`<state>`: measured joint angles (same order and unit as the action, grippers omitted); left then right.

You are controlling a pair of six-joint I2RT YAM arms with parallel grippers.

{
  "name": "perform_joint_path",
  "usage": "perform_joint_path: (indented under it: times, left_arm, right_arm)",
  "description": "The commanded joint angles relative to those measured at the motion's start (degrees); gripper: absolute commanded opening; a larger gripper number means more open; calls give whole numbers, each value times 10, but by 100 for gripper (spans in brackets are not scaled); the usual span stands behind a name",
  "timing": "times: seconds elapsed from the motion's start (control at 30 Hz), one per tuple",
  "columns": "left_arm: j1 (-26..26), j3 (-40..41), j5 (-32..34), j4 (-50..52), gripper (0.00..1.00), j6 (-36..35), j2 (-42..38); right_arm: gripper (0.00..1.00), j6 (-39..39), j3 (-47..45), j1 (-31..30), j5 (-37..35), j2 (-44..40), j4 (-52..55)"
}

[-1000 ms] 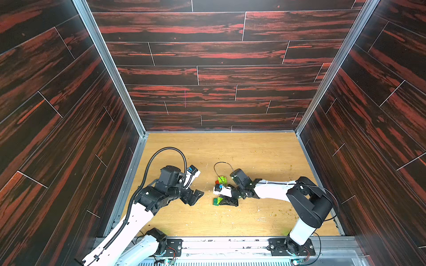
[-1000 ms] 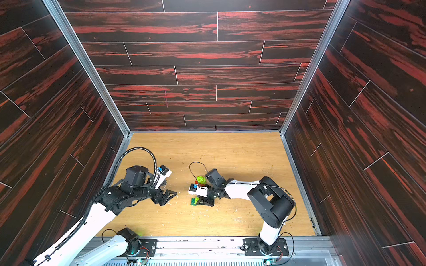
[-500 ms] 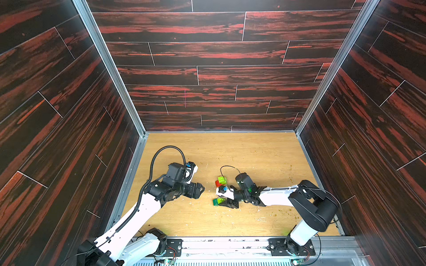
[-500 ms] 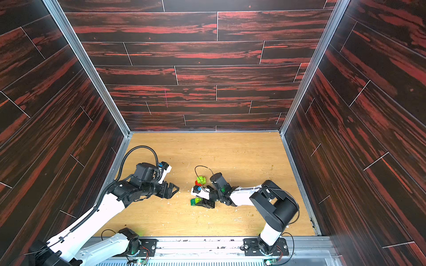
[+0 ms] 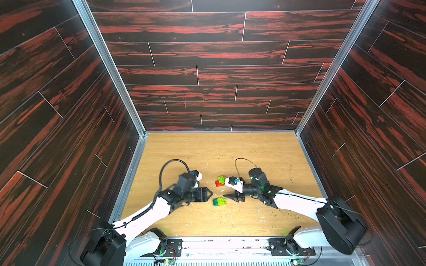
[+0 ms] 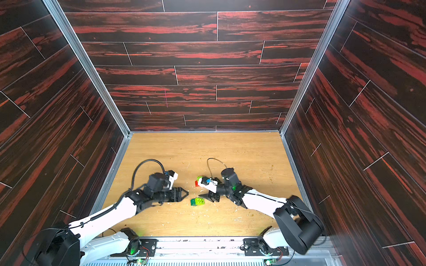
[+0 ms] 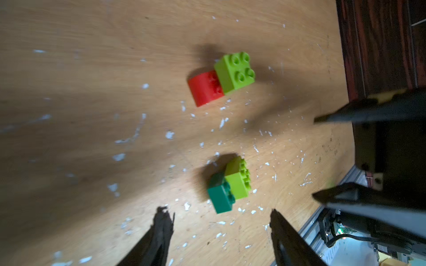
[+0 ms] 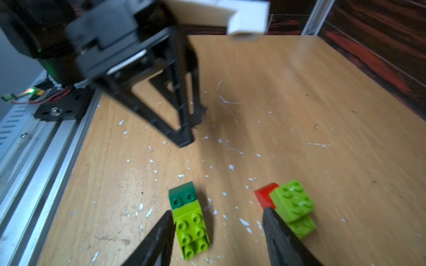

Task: Assemble the letter s with lego
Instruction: Assemble the lego brick with the lego brick, then pick up the lego brick from the center of the board.

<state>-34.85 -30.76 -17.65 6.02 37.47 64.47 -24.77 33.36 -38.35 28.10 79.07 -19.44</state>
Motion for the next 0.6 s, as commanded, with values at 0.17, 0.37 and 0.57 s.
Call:
perform_joint_path:
  times: [0.17, 0.37, 0.57]
  left_arm:
    - [-58, 64, 99, -145, 61, 121, 36]
    - [-83, 85, 113, -219, 55, 169, 75]
    - [-96, 107, 112, -272, 50, 208, 108]
  right_arm:
    - [64, 78, 17, 54, -37, -31, 47]
    - [65, 99, 21, 69, -66, -29, 49]
    - [65, 102, 17, 74, -67, -26, 49]
